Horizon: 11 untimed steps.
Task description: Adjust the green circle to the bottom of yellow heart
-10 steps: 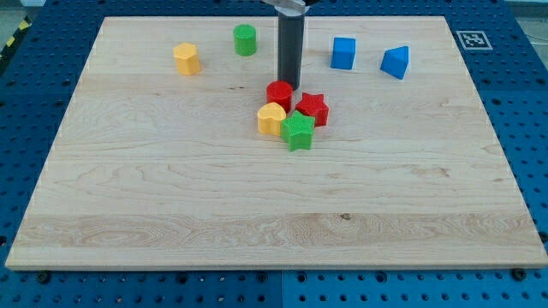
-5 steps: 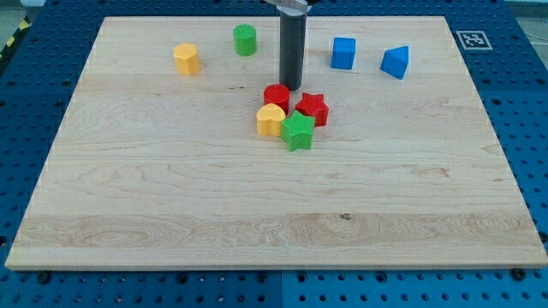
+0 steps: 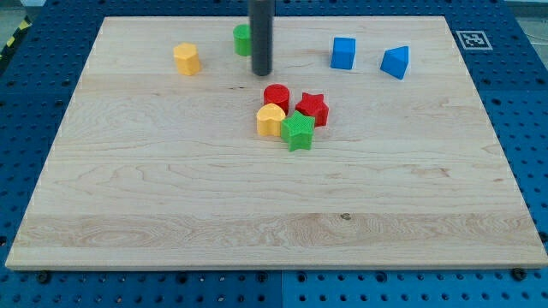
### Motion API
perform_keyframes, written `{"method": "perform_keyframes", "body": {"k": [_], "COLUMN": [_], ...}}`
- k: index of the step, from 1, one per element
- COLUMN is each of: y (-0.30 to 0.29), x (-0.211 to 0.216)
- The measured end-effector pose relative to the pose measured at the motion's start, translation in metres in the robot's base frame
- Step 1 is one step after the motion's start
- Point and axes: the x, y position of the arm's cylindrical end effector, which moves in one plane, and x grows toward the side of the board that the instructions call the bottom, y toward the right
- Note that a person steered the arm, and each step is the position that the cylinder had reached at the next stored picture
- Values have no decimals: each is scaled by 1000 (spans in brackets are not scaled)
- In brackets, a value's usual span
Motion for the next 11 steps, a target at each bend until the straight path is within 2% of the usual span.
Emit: {"method": "perform_keyframes", "body": {"k": [1, 7, 8, 11], "y": [-24, -60, -44, -7], "x": [-7, -66, -87, -90]}}
